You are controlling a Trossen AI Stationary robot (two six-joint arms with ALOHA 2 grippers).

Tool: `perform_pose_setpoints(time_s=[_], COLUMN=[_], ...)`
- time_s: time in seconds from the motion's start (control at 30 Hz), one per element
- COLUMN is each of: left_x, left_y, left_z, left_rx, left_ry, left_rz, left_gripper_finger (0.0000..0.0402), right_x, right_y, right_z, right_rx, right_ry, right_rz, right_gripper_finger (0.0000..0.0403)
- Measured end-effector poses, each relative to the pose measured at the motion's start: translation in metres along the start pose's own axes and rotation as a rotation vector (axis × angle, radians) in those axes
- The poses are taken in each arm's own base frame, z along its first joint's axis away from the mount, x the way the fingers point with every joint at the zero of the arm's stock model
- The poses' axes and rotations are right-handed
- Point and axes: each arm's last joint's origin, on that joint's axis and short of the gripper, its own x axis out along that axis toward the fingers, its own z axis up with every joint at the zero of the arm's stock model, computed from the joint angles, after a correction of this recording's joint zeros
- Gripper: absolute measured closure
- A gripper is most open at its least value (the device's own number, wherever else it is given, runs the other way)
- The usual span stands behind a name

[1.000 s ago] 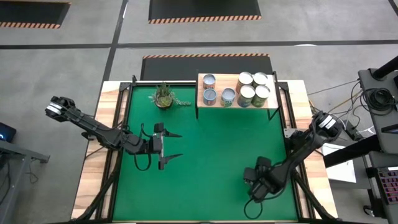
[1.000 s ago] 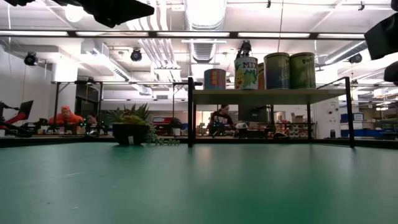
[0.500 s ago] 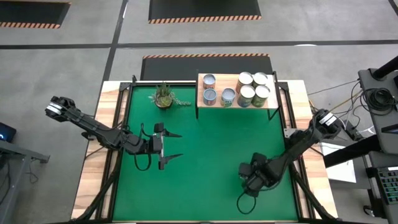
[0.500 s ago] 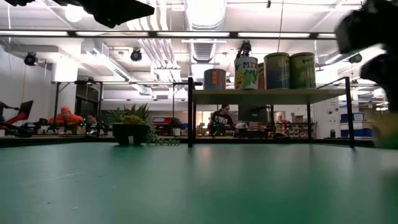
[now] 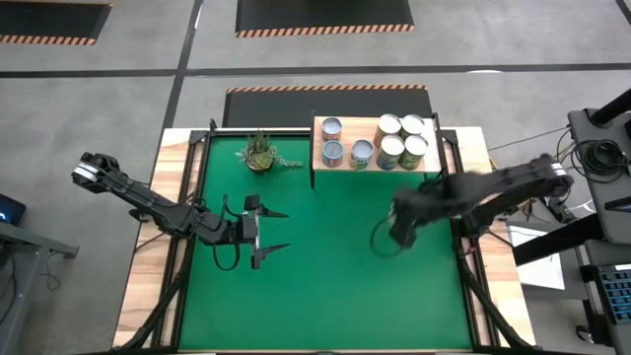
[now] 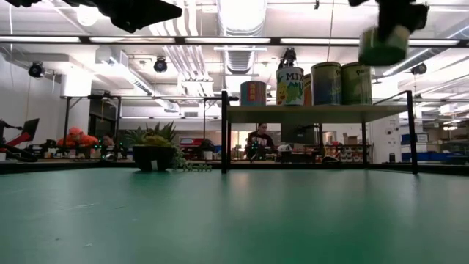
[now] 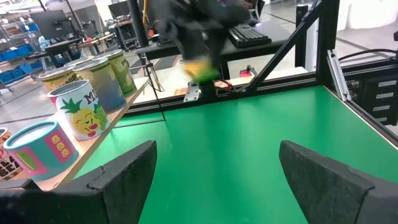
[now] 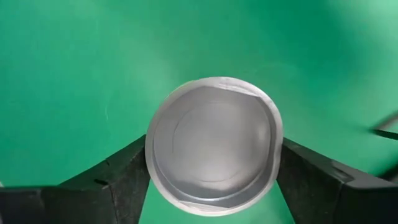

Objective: Pick and place cans onto a shelf
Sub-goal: Put the canned mushrooms on the shelf

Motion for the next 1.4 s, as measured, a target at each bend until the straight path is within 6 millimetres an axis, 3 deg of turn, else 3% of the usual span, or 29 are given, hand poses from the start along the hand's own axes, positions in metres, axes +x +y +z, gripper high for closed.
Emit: perform_pose_setpoints(time_s=[0.17, 0.37, 0.53, 1.03, 1.27, 1.4], left_x=[0.000, 0.000, 0.000, 0.000, 0.000, 0.000], left_y=[0.000, 0.000, 0.000, 0.000, 0.000, 0.000], left_z=[0.000, 0.000, 0.000, 0.000, 0.000, 0.000], left_rx=[-0.004, -0.007, -0.006, -0.001, -0.001, -0.001], left_ry=[0.000, 0.001, 0.001, -0.002, -0.002, -0.001], left_rz=[0.000, 0.000, 0.000, 0.000, 0.000, 0.000], left_gripper_finger=[0.0081, 0.0081, 0.0081, 0.0081, 0.0081, 0.0081], right_x=[-0.041, -0.049, -0.046, -0.010, 0.005, 0.004], right_y=[-0.051, -0.089, -0.096, -0.097, -0.094, -0.094], right_z=[0.000, -0.013, -0.005, 0.027, 0.037, 0.036], right_rx=[0.236, 0.302, 0.256, -0.158, -0.226, -0.213], right_ry=[-0.114, -0.112, -0.142, 0.116, 0.199, 0.208], right_rz=[-0.042, -0.212, -0.278, -0.396, -0.404, -0.366], right_gripper_finger=[0.0124, 0.0122, 0.0120, 0.0119, 0.0115, 0.0115])
